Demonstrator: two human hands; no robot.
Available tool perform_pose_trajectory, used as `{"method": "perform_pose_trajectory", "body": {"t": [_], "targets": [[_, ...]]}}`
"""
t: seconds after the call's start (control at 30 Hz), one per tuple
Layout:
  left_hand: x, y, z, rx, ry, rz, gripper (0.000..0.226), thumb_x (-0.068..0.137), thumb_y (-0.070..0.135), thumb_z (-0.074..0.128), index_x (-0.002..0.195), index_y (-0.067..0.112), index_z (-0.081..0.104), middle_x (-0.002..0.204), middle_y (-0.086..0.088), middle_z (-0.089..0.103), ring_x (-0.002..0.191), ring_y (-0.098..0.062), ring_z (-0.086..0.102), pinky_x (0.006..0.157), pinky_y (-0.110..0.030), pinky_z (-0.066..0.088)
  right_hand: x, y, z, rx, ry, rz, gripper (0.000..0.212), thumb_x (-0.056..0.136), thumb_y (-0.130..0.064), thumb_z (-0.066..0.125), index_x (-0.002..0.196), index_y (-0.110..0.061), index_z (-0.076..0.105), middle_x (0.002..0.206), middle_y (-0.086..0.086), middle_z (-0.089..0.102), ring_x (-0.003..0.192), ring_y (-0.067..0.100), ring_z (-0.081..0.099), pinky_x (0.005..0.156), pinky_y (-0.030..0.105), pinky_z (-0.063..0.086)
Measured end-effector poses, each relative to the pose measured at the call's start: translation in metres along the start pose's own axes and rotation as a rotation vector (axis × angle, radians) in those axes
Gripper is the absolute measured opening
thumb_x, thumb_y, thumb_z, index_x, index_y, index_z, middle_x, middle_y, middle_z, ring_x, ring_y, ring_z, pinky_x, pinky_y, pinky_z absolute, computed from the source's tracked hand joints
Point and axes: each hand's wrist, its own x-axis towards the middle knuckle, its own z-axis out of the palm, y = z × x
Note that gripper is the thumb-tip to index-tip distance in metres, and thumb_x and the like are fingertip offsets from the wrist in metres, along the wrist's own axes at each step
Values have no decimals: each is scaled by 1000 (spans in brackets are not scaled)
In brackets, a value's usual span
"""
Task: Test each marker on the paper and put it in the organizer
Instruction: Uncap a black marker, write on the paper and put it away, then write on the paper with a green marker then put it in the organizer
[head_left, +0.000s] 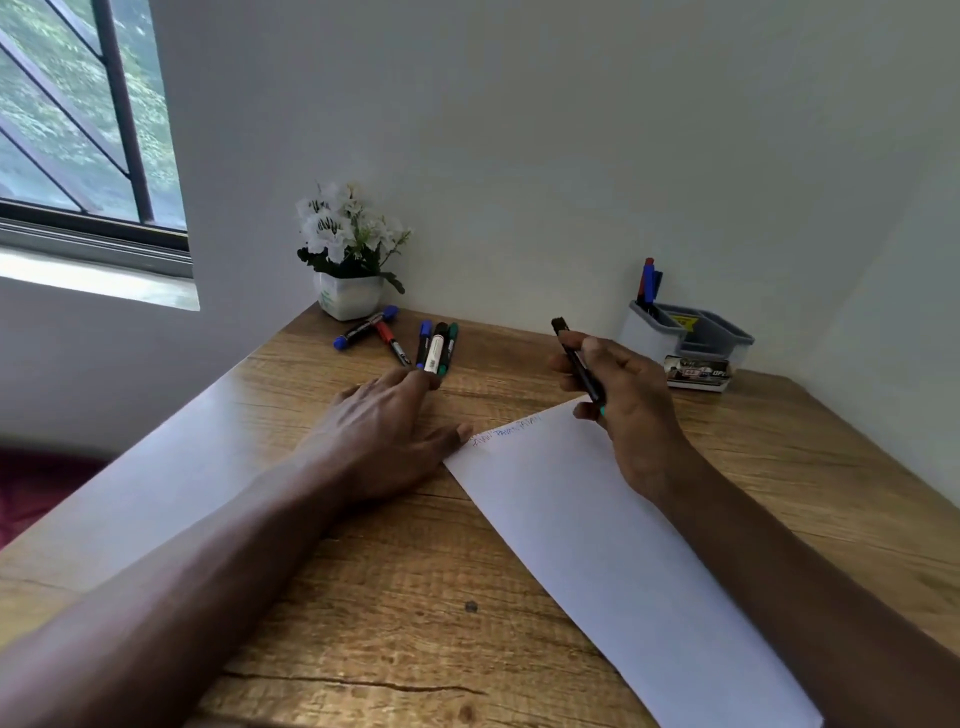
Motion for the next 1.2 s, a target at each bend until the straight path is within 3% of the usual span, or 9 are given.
{"method": "perform_pose_trajectory", "body": {"t": [0.1, 0.17, 0.27, 0.4, 0.53, 0.7, 0.87, 1.07, 1.2], "targets": [[3, -2, 3, 11, -5, 2, 77, 90, 75, 47, 153, 32, 31, 164, 1, 31, 143, -22, 42, 117, -47, 36, 7, 0, -10, -13, 104, -34, 24, 101, -7, 59, 109, -23, 75, 93, -3, 79, 79, 7, 66, 67, 24, 50], [5, -3, 5, 34, 1, 5, 78, 90, 75, 46, 153, 33, 30, 165, 1, 30, 144, -22, 41, 118, -49, 34, 15, -2, -16, 27, 182, -58, 29, 99, 0, 59, 109, -24, 72, 88, -5, 80, 86, 8, 70, 76, 27, 55], [6, -2, 5, 43, 4, 12, 76, 90, 75, 46, 152, 34, 30, 165, 1, 30, 146, -21, 38, 119, -49, 32, 35, -11, -28, 73, 327, -131, 34, 96, 6, 60, 122, -16, 62, 82, -11, 77, 85, 4, 72, 75, 18, 56], [5, -1, 3, 34, -13, 12, 73, 91, 73, 47, 151, 35, 33, 165, 2, 29, 145, -20, 38, 119, -48, 30, 76, -29, -63, 53, 483, -156, 41, 93, -1, 70, 130, -14, 61, 104, 8, 76, 86, 6, 72, 75, 19, 57], [4, -4, 2, 17, 5, 40, 68, 91, 73, 45, 148, 35, 39, 163, 6, 31, 145, -16, 38, 120, -46, 30, 118, -40, -105, -184, 633, -202, 29, 88, -7, 75, 116, -13, 73, 96, 2, 78, 91, 11, 75, 90, 29, 60], [4, -4, 2, 14, 2, 45, 69, 90, 77, 41, 146, 38, 38, 163, 8, 30, 145, -15, 37, 119, -45, 29, 155, -44, -140, -367, 812, -195, 22, 86, -13, 73, 108, -14, 73, 102, 9, 78, 88, 19, 74, 83, 31, 60], [6, -7, 3, -5, 5, 45, 70, 86, 81, 39, 144, 42, 39, 162, 12, 31, 145, -13, 37, 118, -45, 30, 179, -30, -155, -510, 763, -124, 21, 82, -15, 77, 103, -15, 72, 102, 9, 78, 95, 26, 74, 88, 38, 60], [7, -7, 1, -18, -24, 30, 67, 85, 81, 40, 141, 45, 38, 163, 13, 29, 145, -13, 35, 119, -46, 28, 180, -2, -150, -652, 642, 61, 13, 81, -12, 77, 94, -11, 73, 102, 13, 74, 85, 22, 62, 76, 27, 47], [7, -6, 1, -23, -26, 27, 65, 85, 80, 43, 140, 44, 39, 162, 14, 30, 146, -13, 34, 120, -46, 27, 188, 8, -153, -686, 612, 188, 23, 79, -12, 78, 100, -5, 75, 109, 15, 74, 100, 30, 70, 77, 27, 49]]}}
